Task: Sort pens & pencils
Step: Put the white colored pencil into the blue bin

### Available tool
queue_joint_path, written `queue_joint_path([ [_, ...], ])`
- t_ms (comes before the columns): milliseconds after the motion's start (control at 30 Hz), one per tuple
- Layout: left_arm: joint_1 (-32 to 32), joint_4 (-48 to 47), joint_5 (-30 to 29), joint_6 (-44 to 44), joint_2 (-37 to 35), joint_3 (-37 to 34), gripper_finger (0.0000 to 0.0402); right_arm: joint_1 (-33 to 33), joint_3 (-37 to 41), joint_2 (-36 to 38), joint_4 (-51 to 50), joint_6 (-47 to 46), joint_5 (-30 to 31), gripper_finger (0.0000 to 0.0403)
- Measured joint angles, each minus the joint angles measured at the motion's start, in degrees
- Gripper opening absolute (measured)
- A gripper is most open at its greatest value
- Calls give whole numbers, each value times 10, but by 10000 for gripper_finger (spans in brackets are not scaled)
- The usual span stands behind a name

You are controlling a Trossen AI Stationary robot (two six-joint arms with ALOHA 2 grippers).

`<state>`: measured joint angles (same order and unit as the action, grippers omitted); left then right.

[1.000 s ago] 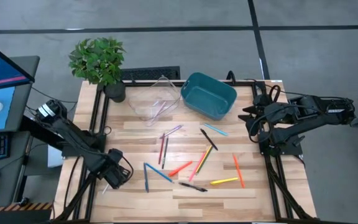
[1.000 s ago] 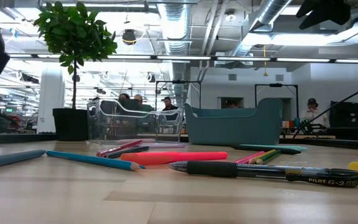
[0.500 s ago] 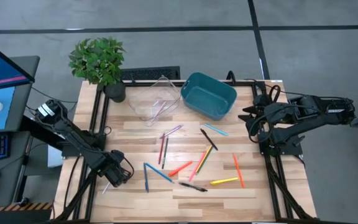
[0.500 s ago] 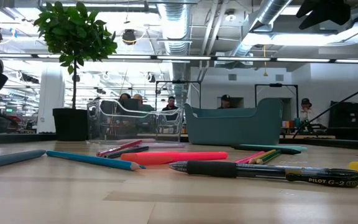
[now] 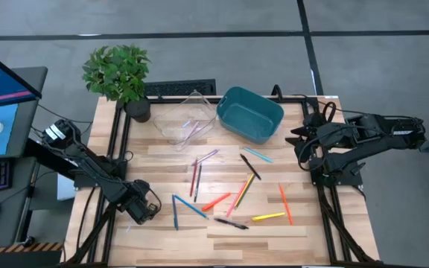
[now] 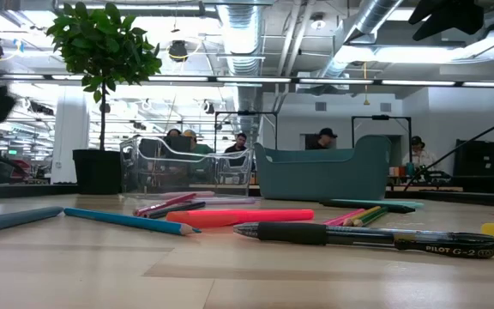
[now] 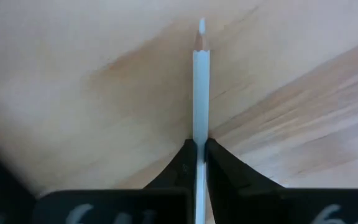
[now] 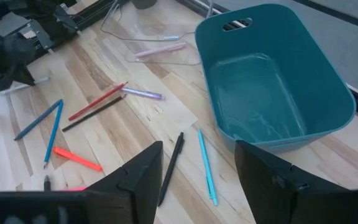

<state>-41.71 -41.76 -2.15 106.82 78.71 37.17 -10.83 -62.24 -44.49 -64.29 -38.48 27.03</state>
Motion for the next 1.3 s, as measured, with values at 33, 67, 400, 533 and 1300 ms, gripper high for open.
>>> queue_joint_path([
  [33,6,6,-23,0,-9,10,3,0,0,0,0,0,0,221],
  [67,9,8,-51,0,-18,18,2,0,0,0,1,0,0,221],
  [400,52,90,-435,-119,-118,127,1,0,15,-3,138,7,-1,221],
  [533,101,226,-518,-371,-139,179,1,0,17,-28,239,42,-29,221],
  [1300,331,458,-183,-804,4,378,2,39,-44,-265,576,195,-187,221],
])
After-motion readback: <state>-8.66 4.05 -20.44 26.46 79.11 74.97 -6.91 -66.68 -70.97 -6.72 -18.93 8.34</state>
